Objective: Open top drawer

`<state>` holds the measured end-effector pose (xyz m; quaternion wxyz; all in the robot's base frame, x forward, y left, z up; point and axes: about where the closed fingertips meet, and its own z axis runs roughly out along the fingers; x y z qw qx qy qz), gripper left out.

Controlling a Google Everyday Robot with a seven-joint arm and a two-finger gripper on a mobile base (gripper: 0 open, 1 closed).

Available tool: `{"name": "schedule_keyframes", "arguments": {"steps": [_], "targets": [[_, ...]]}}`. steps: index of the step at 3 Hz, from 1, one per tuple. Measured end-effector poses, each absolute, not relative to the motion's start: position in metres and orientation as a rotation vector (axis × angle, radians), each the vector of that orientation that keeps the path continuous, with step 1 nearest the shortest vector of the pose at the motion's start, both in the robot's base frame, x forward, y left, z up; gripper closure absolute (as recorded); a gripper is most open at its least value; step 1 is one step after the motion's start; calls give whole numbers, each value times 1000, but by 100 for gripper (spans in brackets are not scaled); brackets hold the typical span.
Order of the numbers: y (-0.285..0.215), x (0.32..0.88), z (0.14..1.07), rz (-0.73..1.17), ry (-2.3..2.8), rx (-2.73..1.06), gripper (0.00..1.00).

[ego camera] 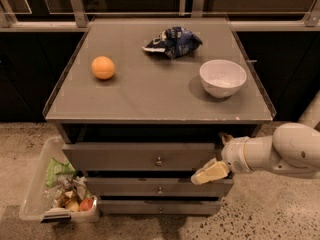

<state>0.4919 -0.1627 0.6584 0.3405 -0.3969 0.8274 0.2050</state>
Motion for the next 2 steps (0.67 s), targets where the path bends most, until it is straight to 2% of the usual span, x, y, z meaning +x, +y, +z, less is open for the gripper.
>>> {"name": "schedule_keyframes", "arguments": {"steps": [2], "targets": [[-162, 473, 657, 534, 2214, -1100, 0]]}}
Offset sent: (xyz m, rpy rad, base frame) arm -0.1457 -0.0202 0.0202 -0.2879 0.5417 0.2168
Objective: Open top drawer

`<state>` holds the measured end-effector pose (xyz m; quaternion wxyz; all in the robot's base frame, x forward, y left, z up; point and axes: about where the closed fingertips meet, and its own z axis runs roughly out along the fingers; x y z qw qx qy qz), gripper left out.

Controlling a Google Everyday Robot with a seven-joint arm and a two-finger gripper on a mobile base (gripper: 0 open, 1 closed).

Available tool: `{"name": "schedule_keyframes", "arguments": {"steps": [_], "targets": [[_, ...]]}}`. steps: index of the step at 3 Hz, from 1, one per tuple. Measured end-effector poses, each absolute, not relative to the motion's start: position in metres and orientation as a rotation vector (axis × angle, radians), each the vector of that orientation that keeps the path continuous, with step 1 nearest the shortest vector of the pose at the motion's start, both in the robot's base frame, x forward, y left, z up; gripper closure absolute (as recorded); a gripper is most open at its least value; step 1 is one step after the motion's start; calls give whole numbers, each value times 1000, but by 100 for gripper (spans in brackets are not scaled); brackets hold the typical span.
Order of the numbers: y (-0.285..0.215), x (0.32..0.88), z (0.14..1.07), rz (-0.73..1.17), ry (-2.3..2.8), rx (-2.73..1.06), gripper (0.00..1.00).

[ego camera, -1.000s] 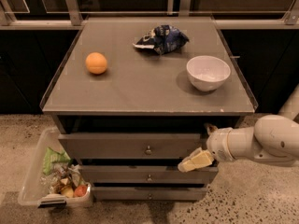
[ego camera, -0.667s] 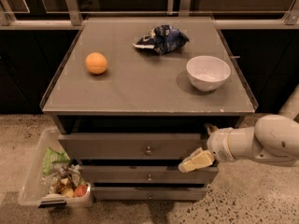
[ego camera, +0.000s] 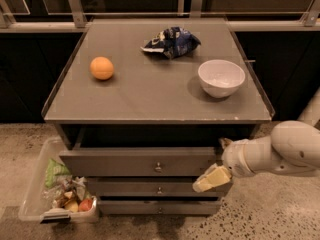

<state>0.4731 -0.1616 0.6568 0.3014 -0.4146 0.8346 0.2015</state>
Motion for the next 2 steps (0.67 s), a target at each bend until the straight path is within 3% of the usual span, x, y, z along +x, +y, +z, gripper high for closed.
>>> {"name": "schedule_keyframes", "arguments": {"steps": [2], "targets": [[-161, 461, 658, 564, 2248, -1112, 0]]}}
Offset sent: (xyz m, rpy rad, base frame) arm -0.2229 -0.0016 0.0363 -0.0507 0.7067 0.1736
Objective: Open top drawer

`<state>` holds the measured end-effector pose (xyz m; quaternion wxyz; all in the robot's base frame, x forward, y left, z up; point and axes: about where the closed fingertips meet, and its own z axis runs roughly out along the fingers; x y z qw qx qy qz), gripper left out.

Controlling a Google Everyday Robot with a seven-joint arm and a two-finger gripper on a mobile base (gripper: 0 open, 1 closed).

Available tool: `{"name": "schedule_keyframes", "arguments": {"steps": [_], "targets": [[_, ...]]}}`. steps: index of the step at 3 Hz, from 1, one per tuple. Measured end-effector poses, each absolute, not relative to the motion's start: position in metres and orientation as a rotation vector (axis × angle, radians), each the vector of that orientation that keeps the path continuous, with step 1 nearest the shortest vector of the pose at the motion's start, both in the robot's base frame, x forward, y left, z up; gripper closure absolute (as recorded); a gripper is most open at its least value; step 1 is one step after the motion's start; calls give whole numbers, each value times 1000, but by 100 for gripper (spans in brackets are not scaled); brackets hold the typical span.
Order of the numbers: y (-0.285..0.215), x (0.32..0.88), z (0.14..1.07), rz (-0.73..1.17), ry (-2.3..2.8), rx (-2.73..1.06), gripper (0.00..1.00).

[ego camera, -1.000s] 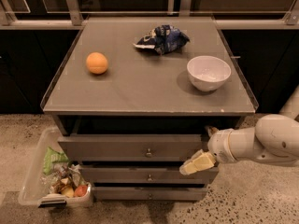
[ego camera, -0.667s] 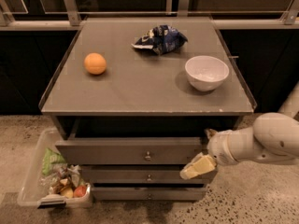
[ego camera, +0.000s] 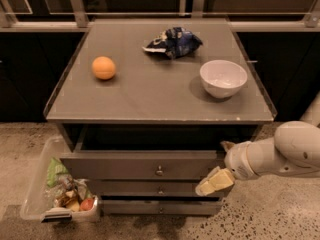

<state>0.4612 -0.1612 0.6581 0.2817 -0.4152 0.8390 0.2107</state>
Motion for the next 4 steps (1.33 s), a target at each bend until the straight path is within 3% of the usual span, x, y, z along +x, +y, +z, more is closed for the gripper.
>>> {"name": "schedule_keyframes", "arguments": {"steps": [1, 4], "targets": [[-161, 461, 658, 564, 2248, -1112, 0], [-155, 389, 691, 623, 2411, -1255, 0]]}}
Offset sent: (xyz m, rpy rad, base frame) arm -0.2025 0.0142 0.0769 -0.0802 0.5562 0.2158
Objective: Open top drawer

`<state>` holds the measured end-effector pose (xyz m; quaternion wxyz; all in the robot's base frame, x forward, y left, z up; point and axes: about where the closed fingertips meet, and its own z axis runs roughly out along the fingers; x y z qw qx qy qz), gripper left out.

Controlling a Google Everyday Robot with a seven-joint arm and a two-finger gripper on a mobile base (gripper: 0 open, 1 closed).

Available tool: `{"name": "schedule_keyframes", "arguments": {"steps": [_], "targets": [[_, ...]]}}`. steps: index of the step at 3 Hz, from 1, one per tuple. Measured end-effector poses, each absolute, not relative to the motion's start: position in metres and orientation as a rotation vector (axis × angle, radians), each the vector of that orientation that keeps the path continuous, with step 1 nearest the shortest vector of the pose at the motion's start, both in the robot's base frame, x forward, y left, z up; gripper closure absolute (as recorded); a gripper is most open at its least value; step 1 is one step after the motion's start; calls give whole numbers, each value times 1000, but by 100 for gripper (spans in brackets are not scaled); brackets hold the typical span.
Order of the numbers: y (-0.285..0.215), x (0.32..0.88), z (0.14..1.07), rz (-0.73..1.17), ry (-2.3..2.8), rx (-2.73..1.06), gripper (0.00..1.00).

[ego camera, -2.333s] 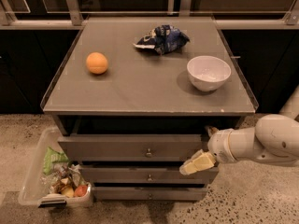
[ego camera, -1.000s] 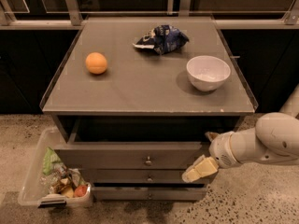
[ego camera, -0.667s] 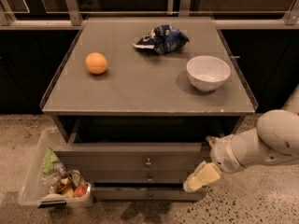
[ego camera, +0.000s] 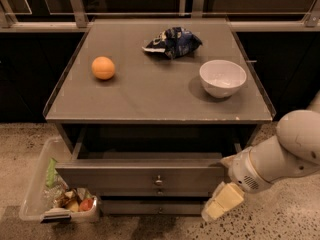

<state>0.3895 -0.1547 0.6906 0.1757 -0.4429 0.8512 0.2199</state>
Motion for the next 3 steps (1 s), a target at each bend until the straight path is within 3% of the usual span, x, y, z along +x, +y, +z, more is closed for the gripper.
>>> {"name": "schedule_keyframes", "arguments": {"steps": [1, 3], "targets": [[-151, 366, 706, 668, 2430, -1309, 0], [-145, 448, 704, 583, 2233, -1231, 0]]}}
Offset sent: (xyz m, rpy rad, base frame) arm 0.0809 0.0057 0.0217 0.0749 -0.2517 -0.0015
